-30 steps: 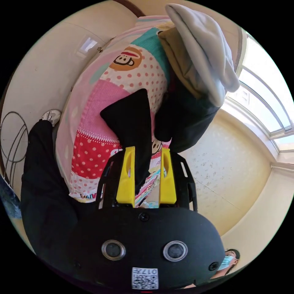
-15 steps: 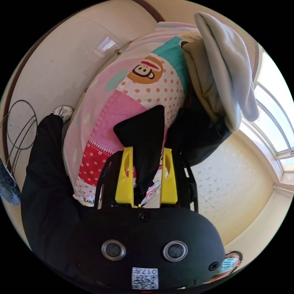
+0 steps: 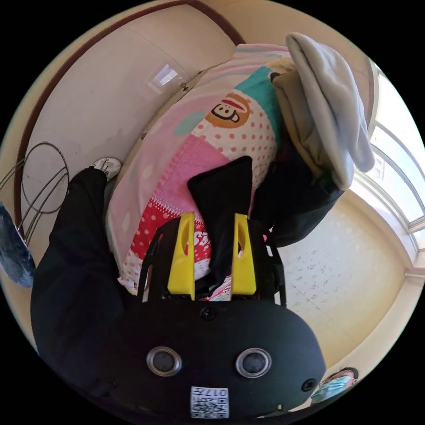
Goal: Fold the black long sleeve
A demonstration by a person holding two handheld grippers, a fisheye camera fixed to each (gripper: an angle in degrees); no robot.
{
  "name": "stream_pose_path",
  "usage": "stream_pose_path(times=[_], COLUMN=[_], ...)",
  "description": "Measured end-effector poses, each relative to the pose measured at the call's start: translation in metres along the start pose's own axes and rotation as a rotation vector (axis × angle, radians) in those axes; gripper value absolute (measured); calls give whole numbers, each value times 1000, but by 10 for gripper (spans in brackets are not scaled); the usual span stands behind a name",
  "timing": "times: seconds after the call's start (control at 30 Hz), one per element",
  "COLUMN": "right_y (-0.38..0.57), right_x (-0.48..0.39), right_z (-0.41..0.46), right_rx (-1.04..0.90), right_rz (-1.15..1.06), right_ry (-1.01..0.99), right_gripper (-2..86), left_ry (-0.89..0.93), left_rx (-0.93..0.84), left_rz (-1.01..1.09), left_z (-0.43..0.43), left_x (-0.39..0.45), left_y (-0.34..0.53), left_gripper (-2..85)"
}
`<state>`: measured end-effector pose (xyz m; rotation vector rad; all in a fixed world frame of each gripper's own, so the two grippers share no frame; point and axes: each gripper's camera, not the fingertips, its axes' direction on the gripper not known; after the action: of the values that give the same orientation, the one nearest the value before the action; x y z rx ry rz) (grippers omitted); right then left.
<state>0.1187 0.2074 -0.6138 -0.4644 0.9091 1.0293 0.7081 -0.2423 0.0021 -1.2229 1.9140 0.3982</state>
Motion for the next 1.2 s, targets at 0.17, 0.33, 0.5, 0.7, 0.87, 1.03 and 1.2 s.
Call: stream_pose_path(times=[0.17, 0.33, 0.5, 0.7, 0.87, 1.03, 1.2], right_y=[-19, -25, -43, -56, -8, 69, 153], right_x=[-1, -55, -47, -54, -35, 40, 107], right_z=[49, 33, 64, 49, -18, -79, -138], right_rx=[-60, 88, 4, -31, -13, 15, 99], right_rz=[322, 175, 225, 73, -16, 124, 281], right_ry=[79, 209, 164, 116, 131, 79, 73], right_gripper=[5, 5, 5, 5, 4, 4, 4], left_ry=[19, 118, 319, 288, 150, 15, -37], left_rx=[8, 15, -77, -218, -366, -582, -768], left_rz=[-64, -26, 85, 587, 1158, 1620, 1711], left_z=[21, 7, -8, -10, 52, 184, 312], left_x=[-14, -14, 13, 119, 192, 178, 102], left_y=[-2, 14, 46, 138, 284, 474, 598], left_gripper=[104, 29, 18, 19, 19, 21, 24])
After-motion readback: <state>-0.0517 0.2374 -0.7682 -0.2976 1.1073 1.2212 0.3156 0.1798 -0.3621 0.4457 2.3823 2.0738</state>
